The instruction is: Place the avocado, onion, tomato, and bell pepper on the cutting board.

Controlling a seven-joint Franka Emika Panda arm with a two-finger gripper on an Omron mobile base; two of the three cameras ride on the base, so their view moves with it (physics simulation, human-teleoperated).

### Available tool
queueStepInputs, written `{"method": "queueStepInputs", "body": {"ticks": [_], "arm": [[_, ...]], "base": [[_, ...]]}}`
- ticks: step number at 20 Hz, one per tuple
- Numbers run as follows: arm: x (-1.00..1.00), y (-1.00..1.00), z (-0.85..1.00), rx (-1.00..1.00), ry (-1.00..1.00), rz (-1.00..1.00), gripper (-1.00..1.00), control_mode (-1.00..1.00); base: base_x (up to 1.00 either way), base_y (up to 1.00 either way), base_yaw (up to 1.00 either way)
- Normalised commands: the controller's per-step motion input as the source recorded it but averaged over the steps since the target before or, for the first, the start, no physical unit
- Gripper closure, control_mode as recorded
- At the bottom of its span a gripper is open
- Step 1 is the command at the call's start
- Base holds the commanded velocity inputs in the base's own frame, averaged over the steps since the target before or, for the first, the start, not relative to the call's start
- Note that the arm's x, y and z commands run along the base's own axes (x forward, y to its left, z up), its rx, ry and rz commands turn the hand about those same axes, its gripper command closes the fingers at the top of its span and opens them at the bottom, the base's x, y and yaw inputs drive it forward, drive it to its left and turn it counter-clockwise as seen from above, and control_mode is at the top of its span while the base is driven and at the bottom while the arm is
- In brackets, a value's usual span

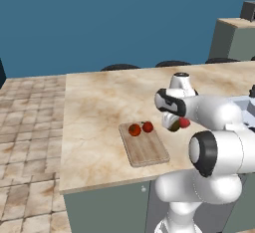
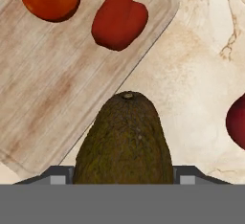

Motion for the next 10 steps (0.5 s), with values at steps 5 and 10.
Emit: {"method": "queueStepInputs", "body": {"ticks": [5, 10], "arm": [[-0.36, 0.38, 0.02, 0.0, 0.08, 0.0, 1.0, -1.0], [-0.24, 0.45, 0.0, 0.0, 0.08, 0.0, 1.0, -1.0]], "base": [[0.0, 0.0, 0.0], [0.0, 0.0, 0.0]]}}
